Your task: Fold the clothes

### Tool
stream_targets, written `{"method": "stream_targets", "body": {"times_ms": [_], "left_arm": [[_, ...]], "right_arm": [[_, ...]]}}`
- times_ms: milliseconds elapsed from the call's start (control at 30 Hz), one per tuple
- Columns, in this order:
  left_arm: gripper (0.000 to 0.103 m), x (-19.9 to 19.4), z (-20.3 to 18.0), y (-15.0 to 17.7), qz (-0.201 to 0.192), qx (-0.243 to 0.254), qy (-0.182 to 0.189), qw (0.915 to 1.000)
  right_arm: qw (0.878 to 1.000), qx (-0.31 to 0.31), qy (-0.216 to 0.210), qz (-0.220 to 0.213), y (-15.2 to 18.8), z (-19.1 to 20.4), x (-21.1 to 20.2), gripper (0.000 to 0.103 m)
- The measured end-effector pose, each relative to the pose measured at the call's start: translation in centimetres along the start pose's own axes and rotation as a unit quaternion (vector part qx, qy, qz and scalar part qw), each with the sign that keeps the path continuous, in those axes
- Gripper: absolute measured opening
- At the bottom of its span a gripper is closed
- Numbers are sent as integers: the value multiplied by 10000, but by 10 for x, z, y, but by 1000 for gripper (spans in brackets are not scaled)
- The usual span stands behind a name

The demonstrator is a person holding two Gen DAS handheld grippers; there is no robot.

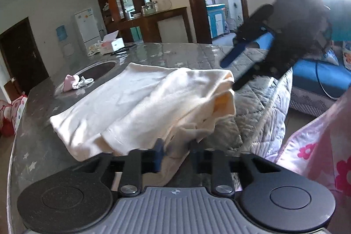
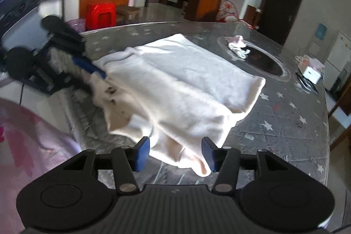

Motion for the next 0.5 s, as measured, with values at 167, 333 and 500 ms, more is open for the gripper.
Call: {"method": "stream_targets", "body": {"times_ms": [167, 333, 500], "left_arm": [[11, -4, 21, -10, -233, -584, 106, 9980], [11, -4, 33, -17, -301, -974, 150, 9947], [15, -5, 31, -13, -232, -909, 126, 9955]], "right_arm": [[9992, -348, -89, -146, 0, 13, 5, 61], [9987, -304, -167, -362, -8, 14, 24, 58], [9986, 11, -369, -381, -11, 9, 38, 26]]}}
Point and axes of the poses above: each gripper's, at about its wrist camera, not at the fingertips, and x roughly the way its jaws point, z to its left, y to its underside, the point moved 1 cm from there along x, roughly the way its jaws point, and after that the axes turned 3 degrees about z, right-handed, at the moved point
